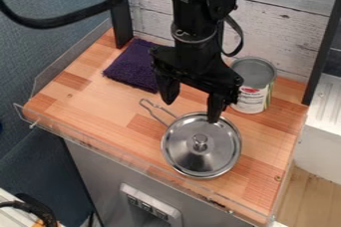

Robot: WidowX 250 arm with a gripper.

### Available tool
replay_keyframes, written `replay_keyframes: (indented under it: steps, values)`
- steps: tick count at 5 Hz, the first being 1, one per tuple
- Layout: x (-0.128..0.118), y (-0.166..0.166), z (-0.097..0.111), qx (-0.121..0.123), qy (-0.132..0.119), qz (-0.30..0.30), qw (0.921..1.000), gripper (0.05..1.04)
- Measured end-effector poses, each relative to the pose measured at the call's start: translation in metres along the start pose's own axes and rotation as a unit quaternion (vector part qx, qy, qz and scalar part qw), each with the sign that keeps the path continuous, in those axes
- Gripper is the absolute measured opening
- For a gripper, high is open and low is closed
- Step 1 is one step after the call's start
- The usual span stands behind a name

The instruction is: Move purple towel from top left of the table to the bottom left of the table

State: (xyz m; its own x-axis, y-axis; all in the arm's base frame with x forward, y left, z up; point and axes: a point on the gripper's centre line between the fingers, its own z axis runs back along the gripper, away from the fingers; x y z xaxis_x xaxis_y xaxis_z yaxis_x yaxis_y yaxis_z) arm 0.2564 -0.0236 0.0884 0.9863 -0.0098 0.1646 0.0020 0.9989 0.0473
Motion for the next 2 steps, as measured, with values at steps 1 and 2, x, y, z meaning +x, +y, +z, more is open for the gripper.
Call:
replay_keyframes:
  steps: [1, 2]
  values:
    - [-0.003, 0.0, -0.006, 0.001, 0.012, -0.001, 0.9999, 1.001]
    - [0.008, 0.001, -0.004, 0.001, 0.004, 0.008, 1.0, 1.001]
